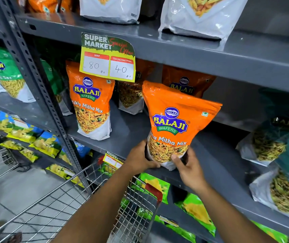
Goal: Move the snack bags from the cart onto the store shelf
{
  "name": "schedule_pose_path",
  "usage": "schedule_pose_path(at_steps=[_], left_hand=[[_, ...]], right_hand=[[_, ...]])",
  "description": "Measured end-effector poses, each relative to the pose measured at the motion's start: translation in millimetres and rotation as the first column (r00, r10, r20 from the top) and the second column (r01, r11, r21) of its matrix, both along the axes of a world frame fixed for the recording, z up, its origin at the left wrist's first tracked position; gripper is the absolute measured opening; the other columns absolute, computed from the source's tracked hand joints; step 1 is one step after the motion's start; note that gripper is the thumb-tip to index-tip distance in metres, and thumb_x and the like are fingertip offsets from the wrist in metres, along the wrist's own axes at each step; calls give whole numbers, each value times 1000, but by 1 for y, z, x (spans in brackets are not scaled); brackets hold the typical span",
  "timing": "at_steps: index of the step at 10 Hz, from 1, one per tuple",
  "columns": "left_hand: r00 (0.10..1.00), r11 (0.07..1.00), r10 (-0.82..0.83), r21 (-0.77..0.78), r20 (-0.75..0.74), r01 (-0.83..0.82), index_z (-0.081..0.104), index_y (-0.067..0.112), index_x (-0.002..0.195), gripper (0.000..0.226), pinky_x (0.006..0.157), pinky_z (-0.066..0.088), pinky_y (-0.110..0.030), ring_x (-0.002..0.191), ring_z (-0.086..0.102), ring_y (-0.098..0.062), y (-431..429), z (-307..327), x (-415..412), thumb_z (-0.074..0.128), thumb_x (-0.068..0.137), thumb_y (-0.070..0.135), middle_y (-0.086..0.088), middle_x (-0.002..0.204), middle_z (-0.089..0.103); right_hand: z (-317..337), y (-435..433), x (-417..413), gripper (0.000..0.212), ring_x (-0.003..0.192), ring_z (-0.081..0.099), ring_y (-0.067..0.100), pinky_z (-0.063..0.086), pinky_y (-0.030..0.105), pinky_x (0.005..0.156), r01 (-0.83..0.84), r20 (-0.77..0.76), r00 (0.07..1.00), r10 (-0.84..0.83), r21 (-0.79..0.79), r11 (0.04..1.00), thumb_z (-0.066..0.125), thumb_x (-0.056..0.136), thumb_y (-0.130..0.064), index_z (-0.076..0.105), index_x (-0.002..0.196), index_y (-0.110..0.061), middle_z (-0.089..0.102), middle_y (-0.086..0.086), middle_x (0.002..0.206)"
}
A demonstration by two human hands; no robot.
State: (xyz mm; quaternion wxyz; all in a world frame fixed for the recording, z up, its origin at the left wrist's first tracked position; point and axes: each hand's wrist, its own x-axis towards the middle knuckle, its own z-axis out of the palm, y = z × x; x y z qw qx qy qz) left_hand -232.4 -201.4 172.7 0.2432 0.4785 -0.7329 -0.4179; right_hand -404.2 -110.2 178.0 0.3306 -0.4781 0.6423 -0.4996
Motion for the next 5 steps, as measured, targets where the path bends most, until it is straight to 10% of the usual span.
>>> schedule_pose_path(at_steps=[3, 5], left_hand=[[997, 999, -3, 42, -73, 6, 40, 31, 115, 77, 74, 42, -11, 107, 57, -11, -10, -3, 4, 88, 57, 16, 11, 109, 59], [981, 997, 82, 4, -175, -83, 9, 29, 147, 138, 112, 34, -40, 141, 27, -11, 17, -6, 11, 92, 39, 50, 2, 157, 26]], right_hand=[[5, -6, 16, 63, 118, 54, 2, 47, 20, 94, -15, -19, 1000, 15, 4, 1000, 63, 84, -32, 32, 139, -25, 56, -15, 129], [9, 69, -5, 85, 132, 36, 0, 36, 29, 104, 67, 49, 997, -67, -16, 998, 64, 73, -45, 17, 144, -37, 29, -18, 146]])
